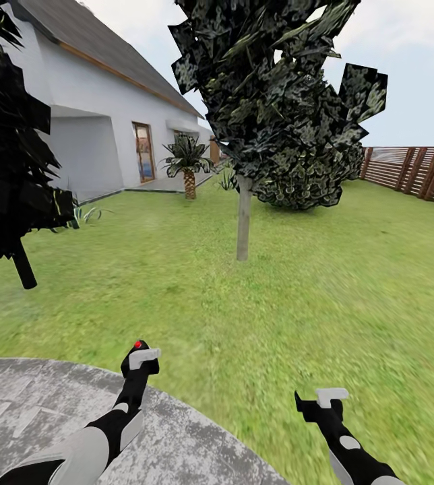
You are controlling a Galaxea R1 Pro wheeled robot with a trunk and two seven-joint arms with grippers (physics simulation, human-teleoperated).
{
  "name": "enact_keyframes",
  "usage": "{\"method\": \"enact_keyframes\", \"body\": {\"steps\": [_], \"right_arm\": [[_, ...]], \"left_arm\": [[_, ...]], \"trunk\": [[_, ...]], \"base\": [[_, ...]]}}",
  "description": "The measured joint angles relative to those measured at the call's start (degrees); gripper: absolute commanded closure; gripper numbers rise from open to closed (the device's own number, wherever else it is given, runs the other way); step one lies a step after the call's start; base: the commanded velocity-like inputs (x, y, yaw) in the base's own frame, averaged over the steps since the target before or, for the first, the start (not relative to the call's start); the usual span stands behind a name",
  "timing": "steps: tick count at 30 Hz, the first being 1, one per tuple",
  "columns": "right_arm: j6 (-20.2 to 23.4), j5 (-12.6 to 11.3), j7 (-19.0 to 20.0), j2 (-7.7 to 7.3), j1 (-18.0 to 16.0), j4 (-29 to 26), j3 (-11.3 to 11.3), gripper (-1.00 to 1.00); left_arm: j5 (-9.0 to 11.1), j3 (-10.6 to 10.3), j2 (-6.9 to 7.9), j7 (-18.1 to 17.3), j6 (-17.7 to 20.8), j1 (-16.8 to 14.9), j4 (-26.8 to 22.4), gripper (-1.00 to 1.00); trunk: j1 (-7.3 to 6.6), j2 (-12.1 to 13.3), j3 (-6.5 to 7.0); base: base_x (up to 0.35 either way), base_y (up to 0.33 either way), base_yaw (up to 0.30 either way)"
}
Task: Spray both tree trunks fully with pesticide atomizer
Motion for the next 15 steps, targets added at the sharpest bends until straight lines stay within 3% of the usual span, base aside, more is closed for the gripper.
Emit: {"method": "enact_keyframes", "body": {"steps": [15], "right_arm": [[-0.06,0.05,0.00,0.00,0.00,0.74,0.00,-1.00]], "left_arm": [[0.00,-0.01,-0.07,-0.01,0.00,0.00,0.00,1.00]], "trunk": [[-3.29,6.02,2.69]], "base": [[0.000,0.000,0.000]]}}
